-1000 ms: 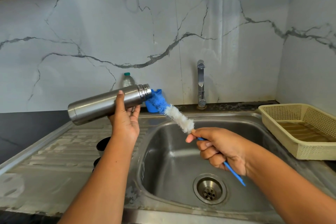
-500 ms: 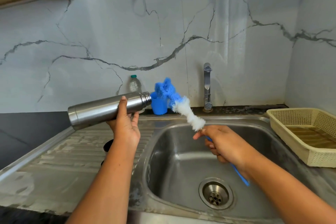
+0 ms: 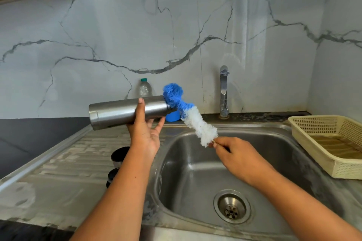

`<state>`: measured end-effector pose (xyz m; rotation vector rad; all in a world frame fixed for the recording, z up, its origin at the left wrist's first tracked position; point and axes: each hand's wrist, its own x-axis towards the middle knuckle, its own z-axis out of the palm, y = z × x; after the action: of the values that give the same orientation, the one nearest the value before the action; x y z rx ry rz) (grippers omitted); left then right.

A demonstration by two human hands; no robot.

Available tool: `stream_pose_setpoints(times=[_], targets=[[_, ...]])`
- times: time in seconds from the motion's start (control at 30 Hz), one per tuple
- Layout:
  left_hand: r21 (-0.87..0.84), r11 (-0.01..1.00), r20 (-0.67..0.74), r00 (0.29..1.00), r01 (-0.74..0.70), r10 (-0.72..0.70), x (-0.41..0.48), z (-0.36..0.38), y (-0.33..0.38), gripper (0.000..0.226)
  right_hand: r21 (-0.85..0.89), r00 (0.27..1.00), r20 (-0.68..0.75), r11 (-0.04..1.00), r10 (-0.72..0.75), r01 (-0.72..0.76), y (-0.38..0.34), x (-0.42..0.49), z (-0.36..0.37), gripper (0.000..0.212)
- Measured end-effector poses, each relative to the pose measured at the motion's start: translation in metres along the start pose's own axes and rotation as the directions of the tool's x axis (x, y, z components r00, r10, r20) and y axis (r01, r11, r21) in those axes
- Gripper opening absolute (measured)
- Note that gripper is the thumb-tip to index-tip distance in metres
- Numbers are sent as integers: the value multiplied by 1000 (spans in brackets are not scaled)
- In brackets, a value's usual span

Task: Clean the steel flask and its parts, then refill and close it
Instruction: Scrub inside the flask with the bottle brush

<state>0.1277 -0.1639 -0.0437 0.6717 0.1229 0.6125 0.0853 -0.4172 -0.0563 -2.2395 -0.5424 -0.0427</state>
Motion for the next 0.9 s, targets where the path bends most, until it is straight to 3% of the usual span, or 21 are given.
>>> stream_pose_setpoints(times=[0.13,0.27,0.37,0.53,0.73,0.9], targets=[[-47,998,44,998,42,-40,-5,1,2,96,2,1000,-16,1000,12,-12,-3,3,3,27],[-116,990,-40,996,74,-80,3,-2,9,79,15,999,-30,1000,14,-13,0,-6,-6,27],[-108,990,-89,991,94,-104,3,-4,6,81,16,998,-58,1000,3,-2,-1,-4,-5,27],[-121,987,-82,990,108,-118,2,-2,8,71,23,997,-75,1000,6,-5,0,0,1,25],[-157,979,-8,991,130,-133,-5,-3,13,92,27,991,-131,1000,16,-12,4,2,1,27],[-142,979,-1,989,149,-150,-10,0,17,63,103,985,-168,995,35,-17,7,2,1,27]])
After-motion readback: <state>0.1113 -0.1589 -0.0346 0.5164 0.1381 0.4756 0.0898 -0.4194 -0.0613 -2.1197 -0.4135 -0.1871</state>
